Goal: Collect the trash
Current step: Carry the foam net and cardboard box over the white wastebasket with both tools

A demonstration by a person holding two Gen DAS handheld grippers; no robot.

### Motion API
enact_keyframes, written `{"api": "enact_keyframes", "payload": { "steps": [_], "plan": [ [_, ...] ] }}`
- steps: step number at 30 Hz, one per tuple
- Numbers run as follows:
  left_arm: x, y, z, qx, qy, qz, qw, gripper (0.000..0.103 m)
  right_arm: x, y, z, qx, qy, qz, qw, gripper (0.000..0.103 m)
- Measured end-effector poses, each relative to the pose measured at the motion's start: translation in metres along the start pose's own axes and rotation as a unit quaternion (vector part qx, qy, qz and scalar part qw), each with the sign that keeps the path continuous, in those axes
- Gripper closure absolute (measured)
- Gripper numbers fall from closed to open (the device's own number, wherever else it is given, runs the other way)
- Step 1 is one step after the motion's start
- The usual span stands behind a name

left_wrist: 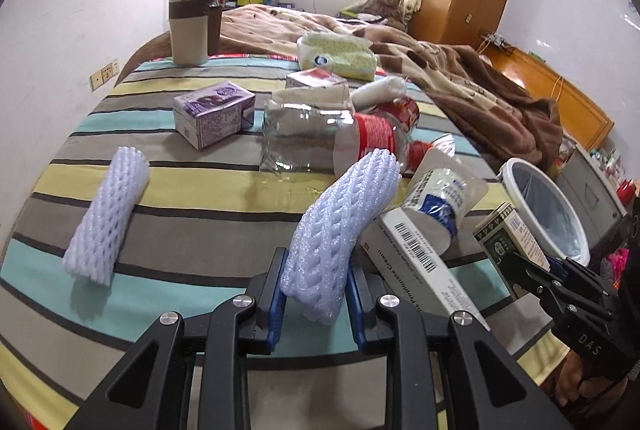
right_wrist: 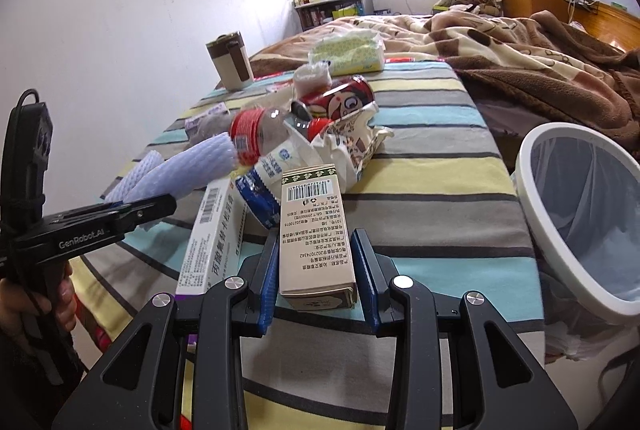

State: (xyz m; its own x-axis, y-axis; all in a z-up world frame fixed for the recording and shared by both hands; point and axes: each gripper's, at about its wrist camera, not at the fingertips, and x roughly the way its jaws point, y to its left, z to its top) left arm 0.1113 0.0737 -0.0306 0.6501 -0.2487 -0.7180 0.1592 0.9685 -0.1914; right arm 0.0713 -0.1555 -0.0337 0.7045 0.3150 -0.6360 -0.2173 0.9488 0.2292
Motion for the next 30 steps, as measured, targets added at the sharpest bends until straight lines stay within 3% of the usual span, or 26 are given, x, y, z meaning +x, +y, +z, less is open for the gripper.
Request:
{"api": "enact_keyframes", "payload": {
  "steps": [8,15,30],
  "plan": [
    [-0.025,-0.018,0.008,-0.001,-0.032,-0.011,0.9994,0.076,-0.017,-0.013,0.009,0.014,-0.028,-0.006,0.999,0.068],
    [-0.031,-0.055,0.021,0.02,-0.051,-0.027,0.9981,0.076,-0.034,-0.035,0.018,0.032,-0.056,-0.029,0.997,0.067],
    [-0.002,-0.161,0.038,0.072,-0.039,-0.091,0.9925,0.076,-0.068,-0.105,0.028,0.091,-0.089,-0.111,0.986,0.067]
  ]
}}
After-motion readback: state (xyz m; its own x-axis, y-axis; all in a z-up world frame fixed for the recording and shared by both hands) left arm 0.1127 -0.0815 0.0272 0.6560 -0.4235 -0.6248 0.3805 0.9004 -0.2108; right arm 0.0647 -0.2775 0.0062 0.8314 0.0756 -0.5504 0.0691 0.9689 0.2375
